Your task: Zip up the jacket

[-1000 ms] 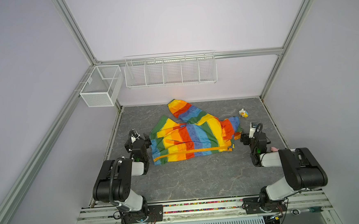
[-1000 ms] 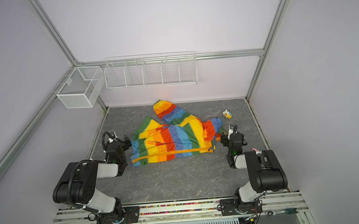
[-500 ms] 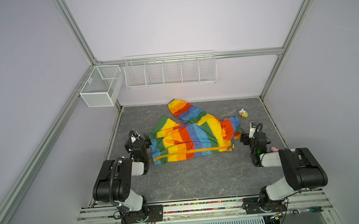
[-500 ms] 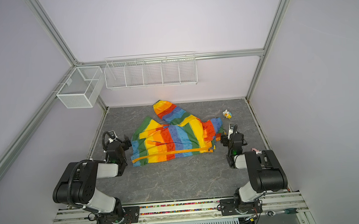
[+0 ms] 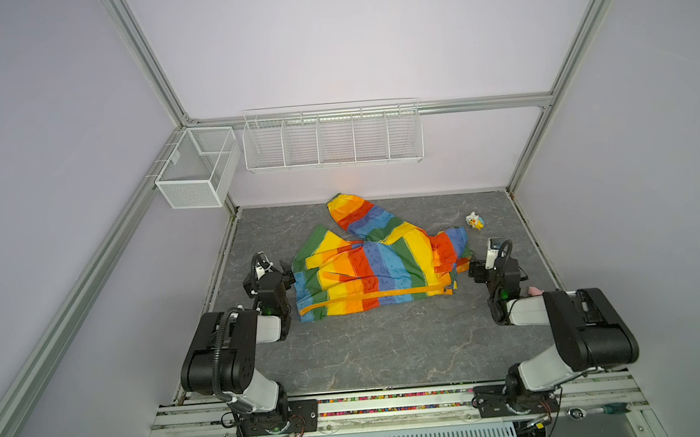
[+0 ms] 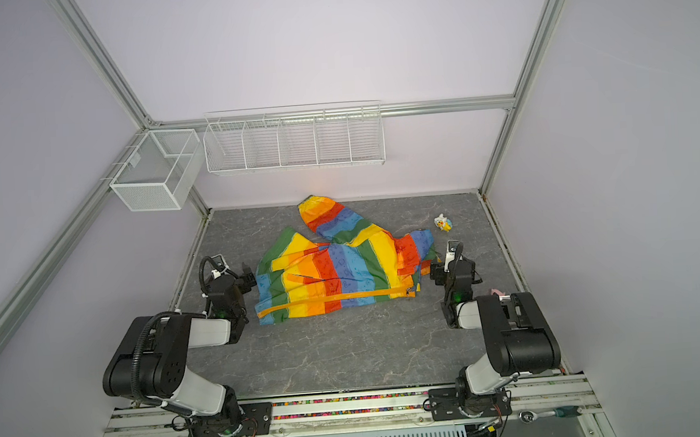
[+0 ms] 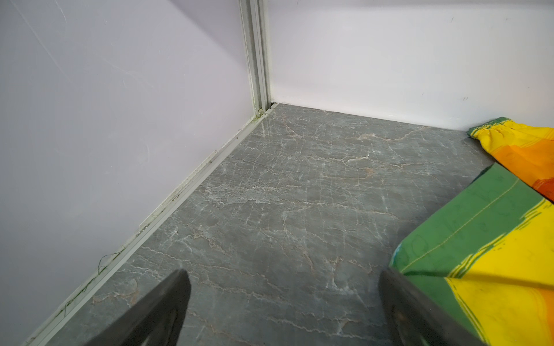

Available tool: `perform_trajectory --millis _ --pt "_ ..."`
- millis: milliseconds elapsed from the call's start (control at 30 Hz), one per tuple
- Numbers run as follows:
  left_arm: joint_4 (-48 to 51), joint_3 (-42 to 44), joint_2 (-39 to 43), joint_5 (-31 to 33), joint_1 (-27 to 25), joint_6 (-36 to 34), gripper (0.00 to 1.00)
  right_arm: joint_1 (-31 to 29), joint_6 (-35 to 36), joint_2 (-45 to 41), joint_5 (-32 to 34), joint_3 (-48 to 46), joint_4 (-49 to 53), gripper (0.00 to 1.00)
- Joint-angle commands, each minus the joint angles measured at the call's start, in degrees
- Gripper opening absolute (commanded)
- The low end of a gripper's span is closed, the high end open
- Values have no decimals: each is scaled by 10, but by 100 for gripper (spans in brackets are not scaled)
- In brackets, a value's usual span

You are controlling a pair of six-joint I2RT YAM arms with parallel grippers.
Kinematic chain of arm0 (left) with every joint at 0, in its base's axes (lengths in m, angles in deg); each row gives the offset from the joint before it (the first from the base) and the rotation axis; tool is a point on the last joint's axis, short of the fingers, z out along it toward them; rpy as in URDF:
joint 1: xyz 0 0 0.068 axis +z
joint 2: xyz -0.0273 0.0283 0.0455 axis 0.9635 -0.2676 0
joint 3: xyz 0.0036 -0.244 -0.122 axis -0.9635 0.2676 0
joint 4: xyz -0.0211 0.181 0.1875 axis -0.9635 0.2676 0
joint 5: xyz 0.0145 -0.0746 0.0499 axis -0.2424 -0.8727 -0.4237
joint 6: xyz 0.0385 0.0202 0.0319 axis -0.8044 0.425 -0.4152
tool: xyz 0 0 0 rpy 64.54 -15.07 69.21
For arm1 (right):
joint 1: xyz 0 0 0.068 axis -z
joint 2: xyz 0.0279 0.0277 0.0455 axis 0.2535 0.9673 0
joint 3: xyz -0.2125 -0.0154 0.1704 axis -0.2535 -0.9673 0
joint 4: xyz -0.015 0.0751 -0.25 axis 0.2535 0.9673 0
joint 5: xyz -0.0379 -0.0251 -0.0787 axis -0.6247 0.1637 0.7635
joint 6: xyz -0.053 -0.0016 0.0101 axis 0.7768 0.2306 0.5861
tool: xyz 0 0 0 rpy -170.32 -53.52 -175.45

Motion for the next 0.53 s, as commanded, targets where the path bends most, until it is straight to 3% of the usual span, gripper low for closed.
perform_trajectory --millis 0,500 --pt "-2 -5 5 -5 3 1 99 1 1 -8 -3 7 2 89" --pt "1 -8 5 -6 3 2 99 4 0 -8 -12 9 8 89"
